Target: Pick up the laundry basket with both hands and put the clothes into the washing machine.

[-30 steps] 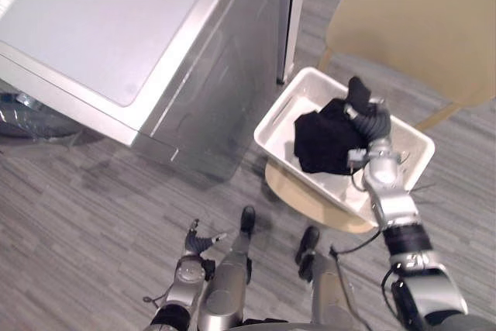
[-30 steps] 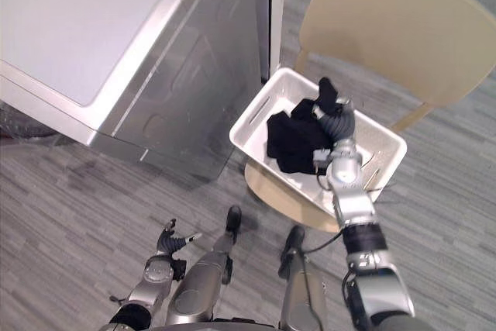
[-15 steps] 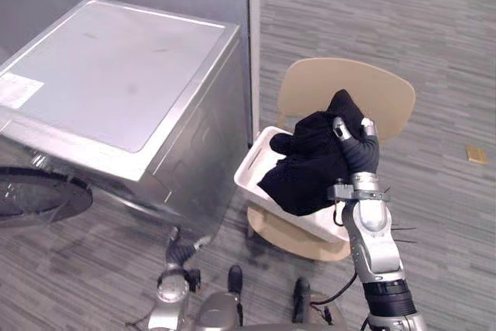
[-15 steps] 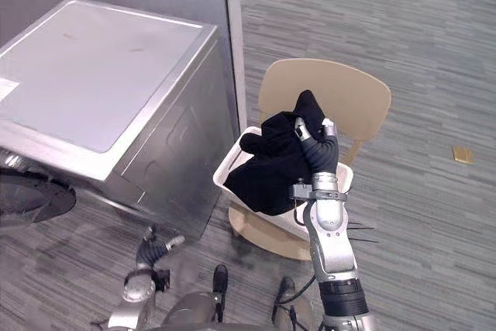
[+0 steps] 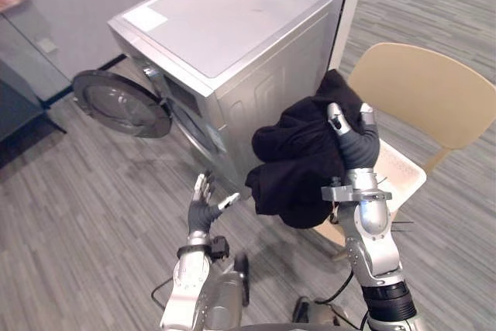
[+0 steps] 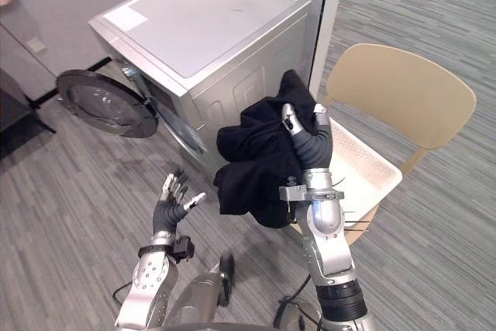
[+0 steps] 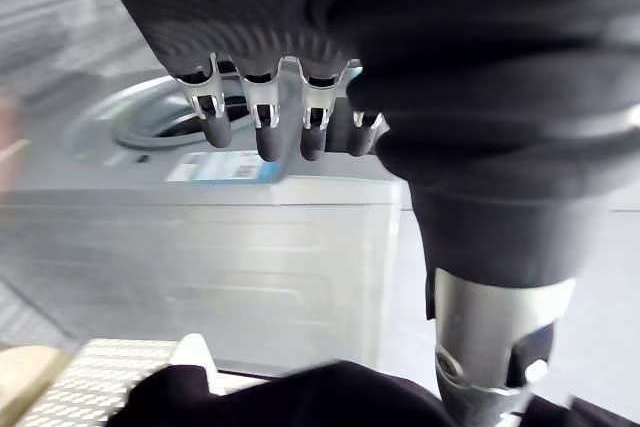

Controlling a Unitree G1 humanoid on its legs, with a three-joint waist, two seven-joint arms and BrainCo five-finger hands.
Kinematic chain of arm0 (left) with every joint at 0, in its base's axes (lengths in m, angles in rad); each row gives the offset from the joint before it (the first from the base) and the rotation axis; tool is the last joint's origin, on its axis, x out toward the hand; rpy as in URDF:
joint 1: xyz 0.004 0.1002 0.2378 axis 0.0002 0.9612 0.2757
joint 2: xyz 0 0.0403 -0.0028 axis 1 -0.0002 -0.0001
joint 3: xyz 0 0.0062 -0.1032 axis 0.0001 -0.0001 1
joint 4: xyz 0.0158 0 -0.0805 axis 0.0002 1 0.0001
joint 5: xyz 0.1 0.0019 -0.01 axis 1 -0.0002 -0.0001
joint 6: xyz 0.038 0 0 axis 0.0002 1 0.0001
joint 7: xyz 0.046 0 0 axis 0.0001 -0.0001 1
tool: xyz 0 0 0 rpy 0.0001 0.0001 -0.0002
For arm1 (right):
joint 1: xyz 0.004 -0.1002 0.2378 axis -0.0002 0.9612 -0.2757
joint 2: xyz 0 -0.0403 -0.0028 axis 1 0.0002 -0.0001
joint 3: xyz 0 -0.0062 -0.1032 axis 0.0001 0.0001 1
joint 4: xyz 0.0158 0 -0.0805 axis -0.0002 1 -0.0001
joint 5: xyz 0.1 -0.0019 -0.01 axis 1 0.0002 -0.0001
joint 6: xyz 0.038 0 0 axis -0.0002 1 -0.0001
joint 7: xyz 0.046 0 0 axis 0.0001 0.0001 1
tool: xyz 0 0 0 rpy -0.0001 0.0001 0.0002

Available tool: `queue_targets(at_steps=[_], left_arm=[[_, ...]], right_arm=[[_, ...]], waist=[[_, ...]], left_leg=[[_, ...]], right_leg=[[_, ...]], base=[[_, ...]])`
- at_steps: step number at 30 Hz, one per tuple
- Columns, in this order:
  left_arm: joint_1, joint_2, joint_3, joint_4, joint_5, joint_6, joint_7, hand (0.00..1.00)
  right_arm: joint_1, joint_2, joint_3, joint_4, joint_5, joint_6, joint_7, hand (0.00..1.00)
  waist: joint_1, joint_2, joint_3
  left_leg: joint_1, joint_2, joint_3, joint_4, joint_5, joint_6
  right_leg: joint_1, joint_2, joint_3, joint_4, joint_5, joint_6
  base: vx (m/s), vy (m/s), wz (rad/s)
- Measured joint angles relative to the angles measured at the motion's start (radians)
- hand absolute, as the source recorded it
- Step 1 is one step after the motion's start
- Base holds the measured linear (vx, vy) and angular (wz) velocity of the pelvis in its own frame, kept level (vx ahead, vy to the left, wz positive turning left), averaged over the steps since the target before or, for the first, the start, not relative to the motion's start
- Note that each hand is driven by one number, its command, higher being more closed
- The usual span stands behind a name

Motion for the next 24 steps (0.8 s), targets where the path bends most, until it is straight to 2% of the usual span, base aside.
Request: queue_targets(at_steps=[2, 3, 4, 5, 6, 9, 12, 15, 16, 20, 24], left_arm=[[-0.043, 0.010, -0.026, 0.002, 0.004, -0.004, 0.001, 0.00], [-0.078, 0.015, -0.058, 0.011, 0.021, -0.005, 0.001, 0.00], [-0.093, 0.015, -0.074, 0.018, 0.029, -0.005, 0.001, 0.00], [-0.141, 0.017, -0.113, 0.040, 0.046, -0.006, 0.000, 0.00], [-0.197, 0.032, -0.153, 0.082, 0.076, -0.002, 0.008, 0.00], [-0.254, 0.066, -0.190, 0.112, 0.111, 0.000, 0.026, 0.00], [-0.282, 0.070, -0.189, 0.129, 0.123, 0.000, 0.050, 0.00], [-0.316, 0.112, -0.203, 0.172, 0.129, 0.003, 0.072, 0.00], [-0.332, 0.126, -0.216, 0.180, 0.130, 0.006, 0.079, 1.00], [-0.368, 0.145, -0.239, 0.207, 0.152, 0.021, 0.101, 1.00], [-0.382, 0.147, -0.261, 0.211, 0.151, 0.024, 0.113, 1.00]], right_arm=[[-0.011, 0.001, 0.035, 0.047, 0.006, 0.001, 0.024, 1.00], [-0.013, 0.000, 0.053, 0.070, 0.014, 0.003, 0.047, 1.00], [-0.014, 0.000, 0.058, 0.074, 0.019, 0.004, 0.053, 1.00], [-0.025, 0.005, 0.063, 0.084, 0.032, 0.005, 0.070, 1.00], [-0.038, 0.025, 0.078, 0.102, 0.052, 0.009, 0.077, 1.00], [-0.083, 0.082, 0.161, 0.132, 0.110, 0.026, 0.093, 1.00], [-0.129, 0.086, 0.239, 0.179, 0.176, 0.027, 0.114, 1.00], [-0.166, 0.086, 0.320, 0.222, 0.242, 0.030, 0.115, 1.00], [-0.169, 0.085, 0.344, 0.233, 0.254, 0.030, 0.116, 1.00], [-0.176, 0.075, 0.386, 0.234, 0.322, 0.030, 0.118, 1.00], [-0.195, 0.043, 0.423, 0.230, 0.328, 0.022, 0.118, 1.00]], waist=[[-0.004, 0.015, -0.012], [-0.007, 0.021, -0.024], [-0.008, 0.029, -0.032], [-0.012, 0.041, -0.043], [-0.018, 0.019, -0.058], [-0.032, -0.014, -0.076], [-0.030, -0.015, -0.096], [-0.029, -0.018, -0.108], [-0.029, -0.018, -0.108], [-0.030, -0.020, -0.114], [-0.031, -0.020, -0.118]], left_leg=[[0.088, 0.000, -0.013, -0.082, -0.019, -0.028], [0.147, 0.002, -0.011, -0.193, -0.014, -0.026], [0.167, 0.007, -0.013, -0.239, -0.010, -0.028], [0.196, 0.019, -0.012, -0.323, -0.003, -0.041], [0.191, 0.014, -0.012, -0.352, 0.027, -0.049], [0.190, -0.018, -0.009, -0.356, 0.041, -0.032], [0.197, -0.037, 0.001, -0.357, 0.044, -0.026], [0.200, -0.041, 0.015, -0.352, 0.044, -0.026], [0.200, -0.041, 0.016, -0.347, 0.044, -0.026], [0.204, -0.030, 0.019, -0.342, 0.044, -0.026], [0.206, -0.012, 0.021, -0.340, 0.045, -0.028]], right_leg=[[0.001, 0.005, 0.002, -0.045, 0.041, 0.005], [0.001, 0.020, -0.001, -0.084, 0.072, 0.017], [0.000, 0.029, -0.005, -0.098, 0.083, 0.020], [-0.006, 0.043, -0.015, -0.113, 0.100, 0.033], [-0.019, 0.034, -0.020, -0.128, 0.129, 0.043], [-0.001, 0.023, -0.008, -0.188, 0.180, 0.070], [0.020, 0.012, 0.006, -0.233, 0.214, 0.083], [0.044, 0.019, 0.026, -0.291, 0.256, 0.087], [0.054, 0.023, 0.028, -0.312, 0.269, 0.083], [0.081, 0.040, 0.039, -0.369, 0.308, 0.071], [0.099, 0.065, 0.044, -0.410, 0.334, 0.055]], base=[[-0.15, 0.129, 0.04], [-0.13, 0.156, -0.01], [-0.09, 0.142, 0.12], [-0.05, 0.165, 0.18], [-0.05, 0.166, 0.14], [-0.05, 0.159, -0.01], [-0.04, 0.117, -0.05], [-0.05, 0.065, -0.11], [-0.06, 0.012, -0.08], [-0.06, -0.004, -0.10], [-0.05, -0.041, -0.07]])
